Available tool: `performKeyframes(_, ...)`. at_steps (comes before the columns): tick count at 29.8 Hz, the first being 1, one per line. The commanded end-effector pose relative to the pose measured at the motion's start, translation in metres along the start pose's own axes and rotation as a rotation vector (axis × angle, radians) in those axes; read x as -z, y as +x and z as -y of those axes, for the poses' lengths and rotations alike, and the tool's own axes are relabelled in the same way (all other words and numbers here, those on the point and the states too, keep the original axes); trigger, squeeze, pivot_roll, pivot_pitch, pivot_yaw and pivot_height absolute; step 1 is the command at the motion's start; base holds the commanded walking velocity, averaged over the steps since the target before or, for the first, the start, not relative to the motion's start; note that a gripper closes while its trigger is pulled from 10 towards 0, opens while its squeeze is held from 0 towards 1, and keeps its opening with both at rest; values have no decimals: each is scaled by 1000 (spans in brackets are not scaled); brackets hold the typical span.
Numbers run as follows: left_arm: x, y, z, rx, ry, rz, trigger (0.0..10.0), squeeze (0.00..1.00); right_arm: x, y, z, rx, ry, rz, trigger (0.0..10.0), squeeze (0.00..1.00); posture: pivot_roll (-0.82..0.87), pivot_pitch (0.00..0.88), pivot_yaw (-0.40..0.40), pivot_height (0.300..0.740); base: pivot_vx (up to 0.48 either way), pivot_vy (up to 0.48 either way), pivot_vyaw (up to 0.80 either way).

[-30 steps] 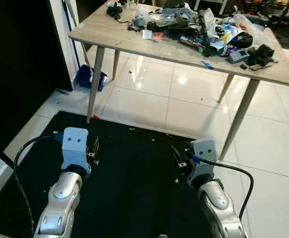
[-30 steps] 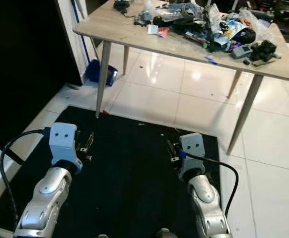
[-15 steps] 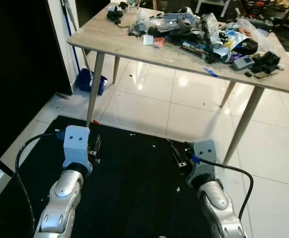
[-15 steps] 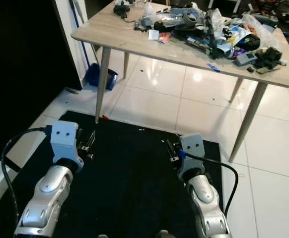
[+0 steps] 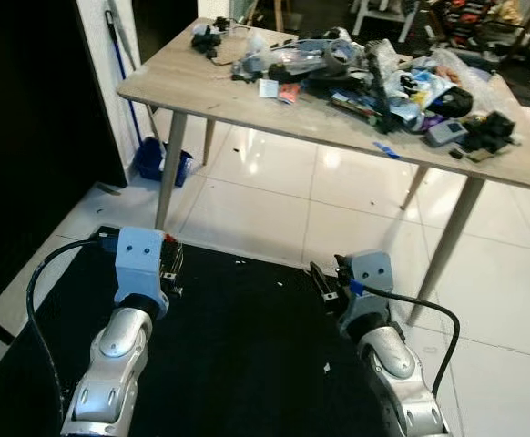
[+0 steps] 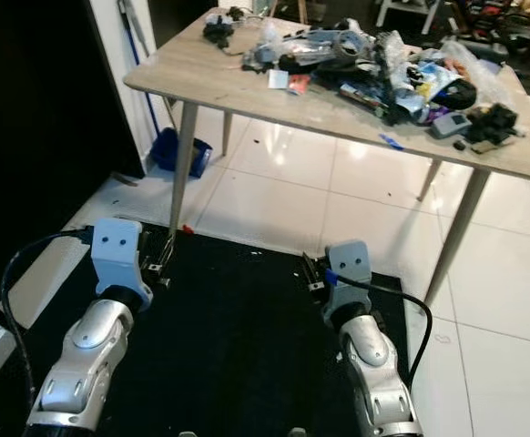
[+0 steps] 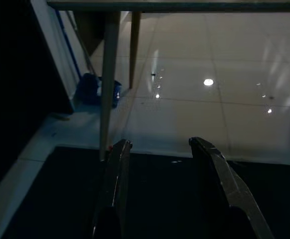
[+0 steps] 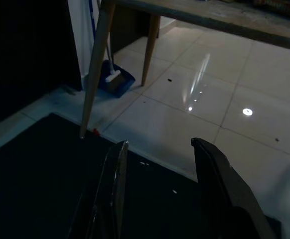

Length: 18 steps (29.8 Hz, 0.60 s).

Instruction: Picking trash to rubbish bin

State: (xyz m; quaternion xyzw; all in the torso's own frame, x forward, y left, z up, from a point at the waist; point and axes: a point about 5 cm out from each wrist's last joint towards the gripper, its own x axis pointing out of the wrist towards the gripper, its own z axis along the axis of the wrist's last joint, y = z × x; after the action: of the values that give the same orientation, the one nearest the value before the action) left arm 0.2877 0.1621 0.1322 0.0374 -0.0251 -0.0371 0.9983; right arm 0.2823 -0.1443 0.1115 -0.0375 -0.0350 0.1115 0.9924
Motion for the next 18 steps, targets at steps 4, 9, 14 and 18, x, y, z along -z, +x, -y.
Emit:
performKeyframes(4, 3, 0, 3, 14, 12, -9, 10000, 0, 5, -4, 6, 26, 3, -15, 10000, 0, -31, 130, -45, 740, 302, 0, 0)
performKeyframes(9, 3, 1, 3, 13, 13, -8, 10000, 0, 4, -4, 6, 22, 1, -9, 10000, 0, -27, 134, -45, 740, 301, 0, 0)
performKeyframes(14, 3, 0, 3, 14, 10, -6, 10000, 0, 4, -4, 7, 26, -1, -9, 10000, 0, -27, 140, -48, 740, 301, 0, 0)
performKeyframes(18, 3, 0, 3, 15, 10, -6, 10000, 0, 4, -4, 8, 29, -3, -7, 10000, 0, -29, 144, -44, 740, 301, 0, 0)
